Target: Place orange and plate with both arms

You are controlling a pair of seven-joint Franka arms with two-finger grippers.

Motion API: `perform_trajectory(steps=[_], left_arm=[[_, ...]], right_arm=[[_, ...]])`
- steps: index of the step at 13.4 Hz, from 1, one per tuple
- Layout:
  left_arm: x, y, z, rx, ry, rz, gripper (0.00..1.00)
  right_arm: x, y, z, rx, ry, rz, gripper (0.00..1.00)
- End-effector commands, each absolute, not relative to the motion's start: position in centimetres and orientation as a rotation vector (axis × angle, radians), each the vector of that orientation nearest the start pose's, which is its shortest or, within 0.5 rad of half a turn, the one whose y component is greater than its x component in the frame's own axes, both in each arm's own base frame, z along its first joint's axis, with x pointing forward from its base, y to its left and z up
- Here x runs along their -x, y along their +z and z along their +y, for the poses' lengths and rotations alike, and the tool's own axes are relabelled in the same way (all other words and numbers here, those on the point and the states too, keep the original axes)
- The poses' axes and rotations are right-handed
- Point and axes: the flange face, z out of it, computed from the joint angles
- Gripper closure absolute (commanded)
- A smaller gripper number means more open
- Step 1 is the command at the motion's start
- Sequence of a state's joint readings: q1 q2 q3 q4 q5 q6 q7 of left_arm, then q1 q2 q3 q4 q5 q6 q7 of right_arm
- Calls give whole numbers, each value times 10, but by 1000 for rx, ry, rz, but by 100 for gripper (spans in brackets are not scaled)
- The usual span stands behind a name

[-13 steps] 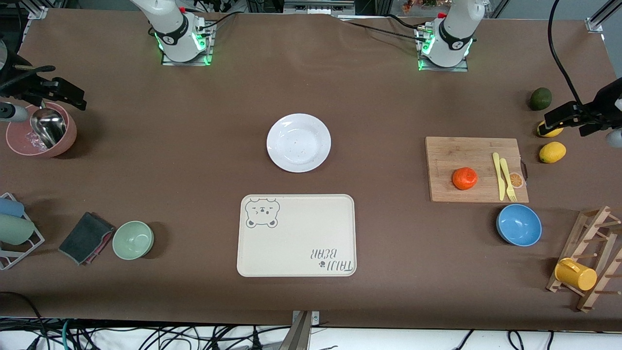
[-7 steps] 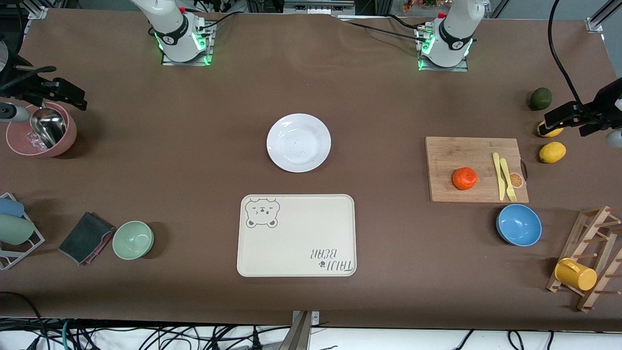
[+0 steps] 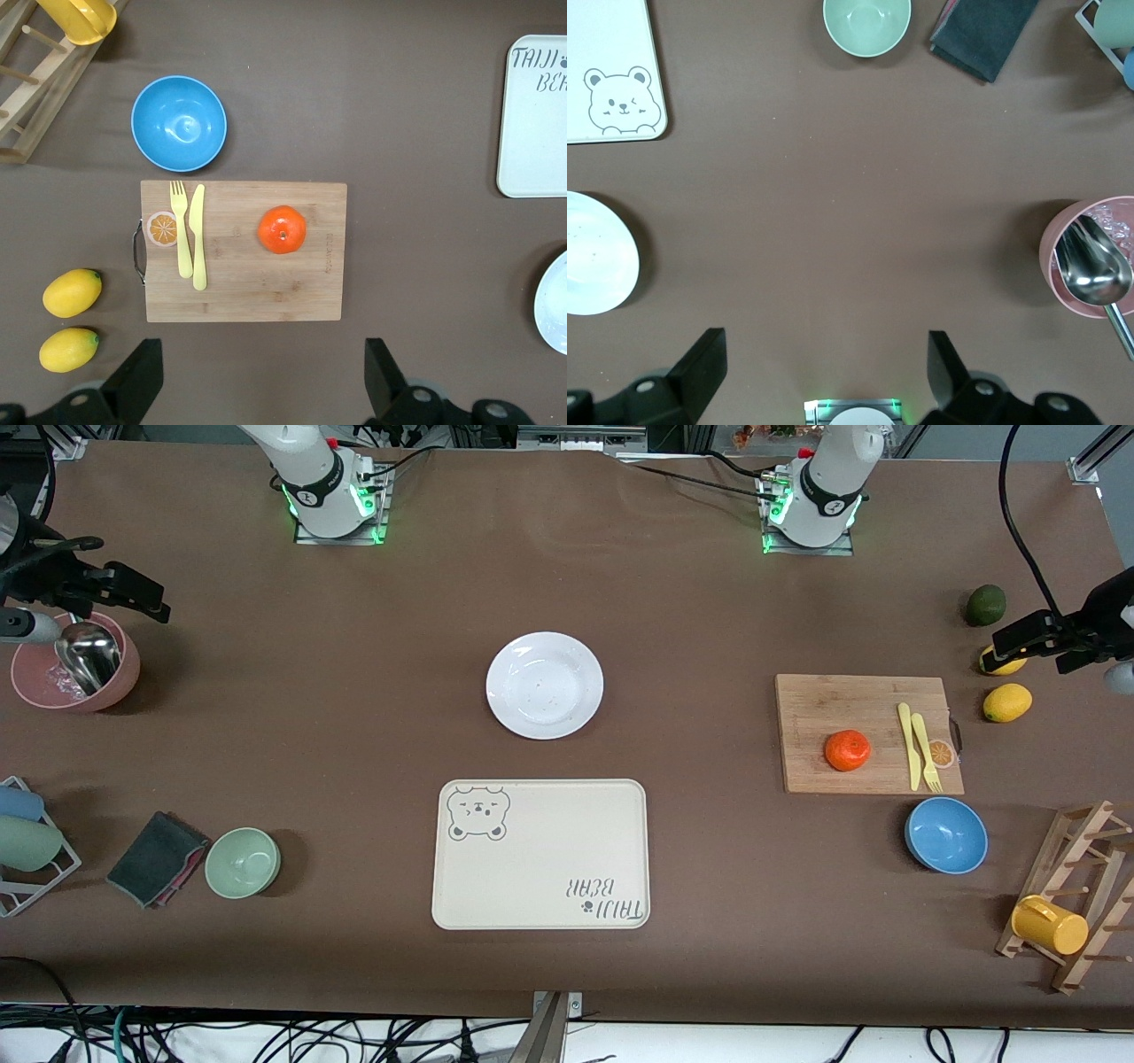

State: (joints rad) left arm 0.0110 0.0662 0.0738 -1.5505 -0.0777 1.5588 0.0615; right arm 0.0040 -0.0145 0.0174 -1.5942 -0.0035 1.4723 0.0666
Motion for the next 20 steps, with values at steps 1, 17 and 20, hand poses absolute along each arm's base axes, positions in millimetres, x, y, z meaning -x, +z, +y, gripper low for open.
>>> perform_trajectory(steps=[1, 17, 20], left_arm=[[-570, 598, 40, 3237, 81, -24, 0], [-571, 594, 39, 3234, 94, -25, 0], [-574, 590, 38, 3226, 105, -18, 0]], right_arm=[[-529, 615, 13, 3131, 174, 52, 0], [-531, 610, 13, 3131, 174, 52, 0], [-531, 610, 13, 3131, 174, 52, 0]])
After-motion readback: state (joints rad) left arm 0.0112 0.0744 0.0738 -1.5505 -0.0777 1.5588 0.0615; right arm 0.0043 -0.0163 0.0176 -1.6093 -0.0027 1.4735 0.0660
